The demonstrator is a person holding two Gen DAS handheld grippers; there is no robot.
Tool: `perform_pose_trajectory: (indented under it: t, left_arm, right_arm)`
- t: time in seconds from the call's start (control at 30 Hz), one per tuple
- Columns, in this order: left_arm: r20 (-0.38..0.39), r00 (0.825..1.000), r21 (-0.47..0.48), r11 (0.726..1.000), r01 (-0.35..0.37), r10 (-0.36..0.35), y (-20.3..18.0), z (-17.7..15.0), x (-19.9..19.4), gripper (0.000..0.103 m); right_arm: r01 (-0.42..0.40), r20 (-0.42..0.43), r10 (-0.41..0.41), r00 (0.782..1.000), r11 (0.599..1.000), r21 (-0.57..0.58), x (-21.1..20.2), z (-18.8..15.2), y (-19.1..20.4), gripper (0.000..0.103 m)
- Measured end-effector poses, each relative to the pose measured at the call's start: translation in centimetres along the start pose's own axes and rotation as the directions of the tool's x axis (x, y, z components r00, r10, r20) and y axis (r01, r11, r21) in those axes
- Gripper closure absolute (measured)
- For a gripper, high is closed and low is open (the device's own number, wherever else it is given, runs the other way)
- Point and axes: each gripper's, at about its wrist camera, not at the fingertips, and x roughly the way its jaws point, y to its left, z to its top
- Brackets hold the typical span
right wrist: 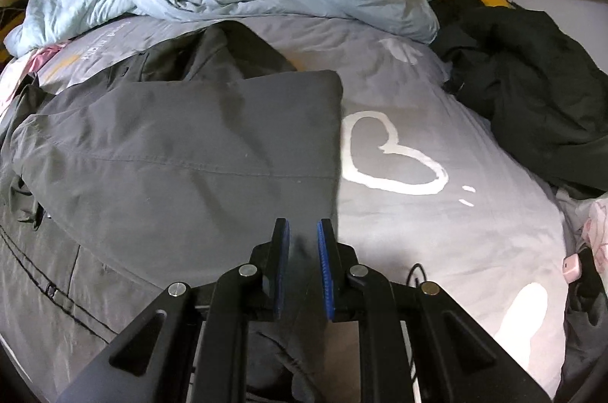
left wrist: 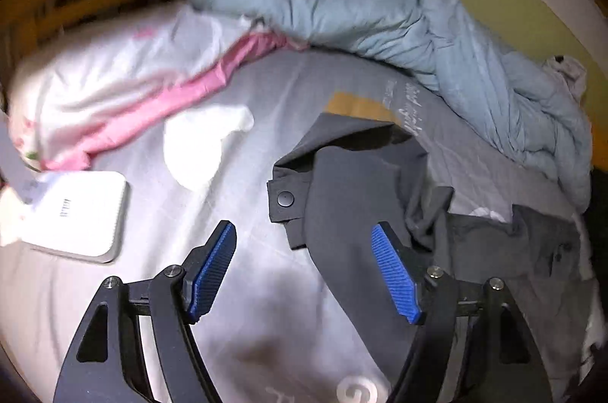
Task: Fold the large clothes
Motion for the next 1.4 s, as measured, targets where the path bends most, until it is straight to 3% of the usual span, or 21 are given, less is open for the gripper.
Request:
perform_pose_trajectory:
  t: [0.17, 0.33, 0.37, 0.43, 0.47, 0.53, 0.6, 0.67, 0.73, 0.8, 0.87, 0.93, 1.03, 1.17, 1.27, 1.4]
  left_arm:
    - [-0.062, 0.994, -0.162, 0.984, 0.078, -0.089, 3.1, 1.1, 4.0, 0.031]
    - [-0.061, 0.986, -0.244, 0.96, 0.137, -0.157, 5.3, 2.7, 7.1, 0.033]
    - [-0.059, 0.984, -0.256, 0.955, 0.149, -0.169, 5.5, 2.8, 7.7, 0.037]
    - [-0.069, 0.975, -0.275, 0.943, 0.187, -0.213, 5.6, 2.7, 9.0, 0.058]
    - [-0.072, 0.971, -0.267, 0.942, 0.201, -0.228, 5.4, 2.5, 9.5, 0.084]
    - [-0.069, 0.971, -0.241, 0.948, 0.206, -0.229, 5.0, 2.4, 10.2, 0.085]
    - [-0.043, 0.975, -0.218, 0.955, 0.203, -0.217, 4.6, 2.4, 9.7, 0.101]
    - [0.028, 0.966, -0.181, 0.949, 0.258, -0.257, 3.7, 2.9, 7.7, 0.101]
    - [0.126, 0.935, -0.105, 0.932, 0.346, -0.333, 1.8, 3.7, 4.6, 0.101]
    - [0.205, 0.89, 0.028, 0.912, 0.41, -0.407, -1.3, 4.0, 0.7, 0.101]
    - [0.242, 0.84, 0.162, 0.874, 0.459, -0.486, -4.9, 3.4, -3.0, 0.101]
    - [0.238, 0.781, 0.271, 0.811, 0.518, -0.578, -8.5, 2.0, -6.5, 0.101]
    - [0.178, 0.703, 0.371, 0.709, 0.6, -0.688, -13.1, -0.4, -10.6, 0.101]
    - [0.052, 0.623, 0.471, 0.569, 0.674, -0.781, -18.8, -5.1, -14.4, 0.101]
    - [-0.061, 0.572, 0.464, 0.484, 0.742, -0.818, -21.7, -8.4, -15.6, 0.101]
    - [-0.18, 0.535, 0.461, 0.41, 0.787, -0.826, -24.7, -12.2, -16.1, 0.101]
  right_arm:
    - [0.014, -0.011, -0.014, 1.0, 1.0, -0.011, 0.5, -0.2, 0.4, 0.087]
    - [0.021, -0.018, -0.022, 1.0, 1.0, -0.02, 1.0, -0.4, 1.0, 0.087]
    - [0.018, -0.019, -0.019, 1.0, 1.0, -0.025, 1.0, -0.4, 1.2, 0.087]
    - [0.018, -0.015, -0.019, 1.0, 0.999, -0.036, 1.0, -0.2, 1.8, 0.087]
    - [0.02, -0.012, -0.02, 1.0, 0.999, -0.043, 1.0, -0.2, 2.1, 0.087]
    - [0.014, -0.006, -0.015, 1.0, 0.998, -0.063, 0.9, 0.0, 2.9, 0.087]
    - [0.004, -0.002, -0.004, 1.0, 0.996, -0.093, 0.9, 0.2, 4.0, 0.087]
    - [0.005, 0.004, -0.005, 1.0, 0.992, -0.124, 0.8, 0.2, 5.0, 0.087]
    - [0.012, 0.012, -0.01, 1.0, 0.986, -0.166, 0.7, 0.0, 6.0, 0.087]
    - [0.021, 0.022, -0.017, 1.0, 0.98, -0.196, 0.4, -0.3, 6.7, 0.087]
    - [0.021, 0.027, -0.015, 1.0, 0.979, -0.204, 0.1, -0.4, 6.9, 0.087]
    - [0.015, 0.032, -0.009, 0.999, 0.981, -0.196, -0.2, -0.5, 6.7, 0.087]
    - [0.012, 0.046, -0.005, 0.999, 0.985, -0.169, -0.8, -0.2, 6.2, 0.087]
    - [-0.012, 0.062, 0.019, 0.998, 0.993, -0.116, -1.8, 0.2, 5.1, 0.087]
    - [-0.025, 0.076, 0.032, 0.997, 0.996, -0.088, -2.5, 0.4, 4.5, 0.087]
    - [-0.014, 0.088, 0.022, 0.996, 0.996, -0.086, -2.8, 0.3, 4.3, 0.087]
